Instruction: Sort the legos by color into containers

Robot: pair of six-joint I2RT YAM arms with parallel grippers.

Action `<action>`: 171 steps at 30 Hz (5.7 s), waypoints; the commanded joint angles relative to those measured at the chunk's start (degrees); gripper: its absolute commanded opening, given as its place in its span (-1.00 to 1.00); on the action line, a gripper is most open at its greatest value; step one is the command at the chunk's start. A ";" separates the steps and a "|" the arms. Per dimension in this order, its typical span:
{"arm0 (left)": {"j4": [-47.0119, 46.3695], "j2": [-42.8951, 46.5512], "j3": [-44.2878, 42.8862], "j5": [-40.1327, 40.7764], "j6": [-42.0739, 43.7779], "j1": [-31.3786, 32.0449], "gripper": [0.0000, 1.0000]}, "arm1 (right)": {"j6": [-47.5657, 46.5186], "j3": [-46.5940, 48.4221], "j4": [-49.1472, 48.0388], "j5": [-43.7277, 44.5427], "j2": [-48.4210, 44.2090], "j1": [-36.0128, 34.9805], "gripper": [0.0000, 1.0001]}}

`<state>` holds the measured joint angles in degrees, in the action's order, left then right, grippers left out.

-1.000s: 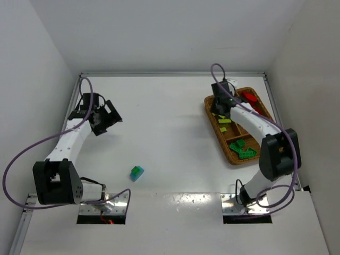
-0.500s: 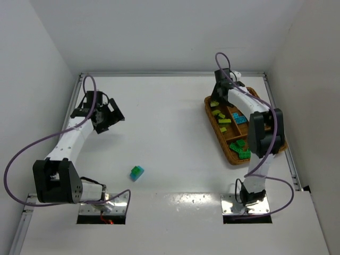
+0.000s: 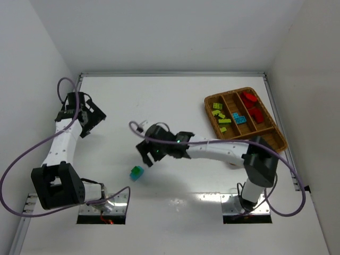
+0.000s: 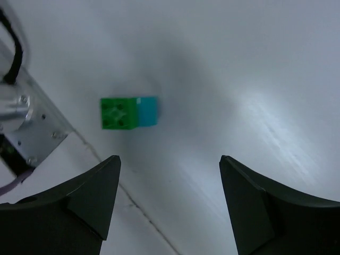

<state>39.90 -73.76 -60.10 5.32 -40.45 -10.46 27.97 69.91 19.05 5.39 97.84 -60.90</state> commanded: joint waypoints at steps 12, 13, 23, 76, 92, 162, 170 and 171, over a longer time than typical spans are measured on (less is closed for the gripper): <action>0.62 3.09 -0.55 -2.42 -0.33 -1.23 0.87 | -6.43 11.73 -5.34 -1.44 16.32 -8.35 0.45; 0.62 3.09 -0.55 -2.42 -0.33 -1.23 0.87 | -6.43 11.74 -5.34 -0.91 16.85 -8.35 0.43; 0.62 3.09 -0.02 -2.95 0.19 -1.23 0.87 | -5.91 13.50 -4.46 0.50 19.05 -10.28 0.23; -7.55 -0.07 -2.13 -18.31 16.89 19.15 0.82 | 3.23 4.10 1.51 -17.31 -2.03 14.74 -0.90; -15.30 -1.56 -6.07 -26.79 32.79 44.28 0.99 | 14.83 -1.62 -2.09 -51.53 -4.59 36.03 -0.93; -35.22 -64.83 -73.13 -28.70 -3.48 57.74 -1.00 | 24.76 -15.86 30.51 10.17 -35.43 74.01 0.84; -51.57 -76.18 -80.44 -17.38 -12.90 61.86 -1.00 | 25.56 -15.77 35.80 10.69 -39.57 72.15 0.84; -51.59 -76.19 -80.44 -15.01 -12.90 61.87 -1.00 | 25.56 -15.77 36.49 10.70 -40.09 72.15 0.84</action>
<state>-2.79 -150.32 -136.92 -16.25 -49.67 49.12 52.45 53.41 52.25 14.09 59.11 11.60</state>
